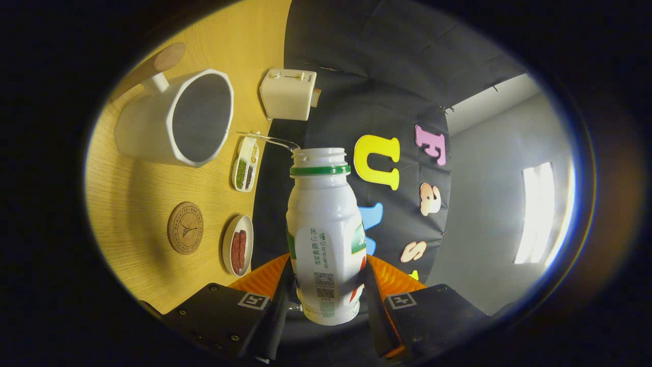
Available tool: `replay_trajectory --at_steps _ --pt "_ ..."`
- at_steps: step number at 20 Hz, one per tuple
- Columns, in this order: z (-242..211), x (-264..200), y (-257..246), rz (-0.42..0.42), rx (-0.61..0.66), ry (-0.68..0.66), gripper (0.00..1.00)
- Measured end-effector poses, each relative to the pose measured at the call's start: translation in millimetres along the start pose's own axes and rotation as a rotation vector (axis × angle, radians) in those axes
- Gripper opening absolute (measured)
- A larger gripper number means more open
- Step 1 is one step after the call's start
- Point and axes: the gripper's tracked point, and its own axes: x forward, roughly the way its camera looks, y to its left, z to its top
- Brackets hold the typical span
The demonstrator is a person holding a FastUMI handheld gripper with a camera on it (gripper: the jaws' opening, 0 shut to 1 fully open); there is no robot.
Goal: Take the bottle from table, then pour the juice into the cup, finally place the bottle on the coaster
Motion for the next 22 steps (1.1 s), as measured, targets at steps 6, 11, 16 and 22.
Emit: replay_trajectory --at_steps 6,11,16,22 --pt "1.8 -0.3 0.2 -0.003 -0.006 0.001 0.69" --pt "2.5 -0.5 -0.7 -0.008 -0.012 0.002 0.69" --pt "3.8 -1.3 -0.5 -0.014 -0.02 -0.001 0.69" --pt "4.0 -1.5 -0.9 -0.022 -0.04 -0.008 0.69"
